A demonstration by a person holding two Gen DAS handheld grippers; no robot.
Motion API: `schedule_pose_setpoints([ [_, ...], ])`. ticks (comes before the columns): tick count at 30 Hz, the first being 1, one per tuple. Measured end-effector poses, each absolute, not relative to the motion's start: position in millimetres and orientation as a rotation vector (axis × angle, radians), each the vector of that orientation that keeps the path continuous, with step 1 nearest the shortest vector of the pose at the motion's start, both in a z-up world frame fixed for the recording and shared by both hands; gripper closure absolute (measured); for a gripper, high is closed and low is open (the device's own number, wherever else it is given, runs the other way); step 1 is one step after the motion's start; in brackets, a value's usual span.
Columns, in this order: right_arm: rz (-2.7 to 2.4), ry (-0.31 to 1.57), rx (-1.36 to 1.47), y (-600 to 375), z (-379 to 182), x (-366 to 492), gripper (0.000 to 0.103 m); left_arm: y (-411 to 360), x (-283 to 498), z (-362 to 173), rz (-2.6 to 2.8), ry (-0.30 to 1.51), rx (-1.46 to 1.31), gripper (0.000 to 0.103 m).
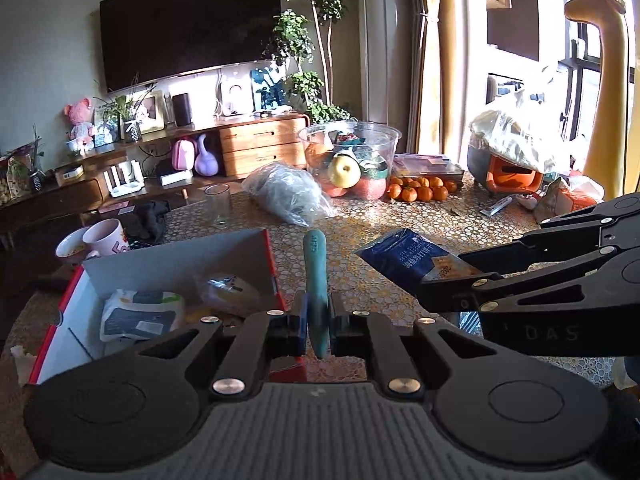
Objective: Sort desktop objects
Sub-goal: 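Lift the teal stick with the left tool while the right tool carries the packet toward the red box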
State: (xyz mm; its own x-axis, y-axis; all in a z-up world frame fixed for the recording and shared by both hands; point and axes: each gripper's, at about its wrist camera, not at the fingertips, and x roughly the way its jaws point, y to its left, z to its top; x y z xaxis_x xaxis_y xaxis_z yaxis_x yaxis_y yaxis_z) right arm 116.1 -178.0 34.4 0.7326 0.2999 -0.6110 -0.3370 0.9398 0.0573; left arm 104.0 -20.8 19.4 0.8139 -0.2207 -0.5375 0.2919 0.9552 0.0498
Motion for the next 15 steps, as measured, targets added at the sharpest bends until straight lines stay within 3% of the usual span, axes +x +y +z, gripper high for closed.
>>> schedule_pose_setpoints([
  [15, 0.453, 0.662, -0.147, -108, 38, 151, 0.067, 71, 127, 16, -0.146, 0.604, 0.102, 0.094],
])
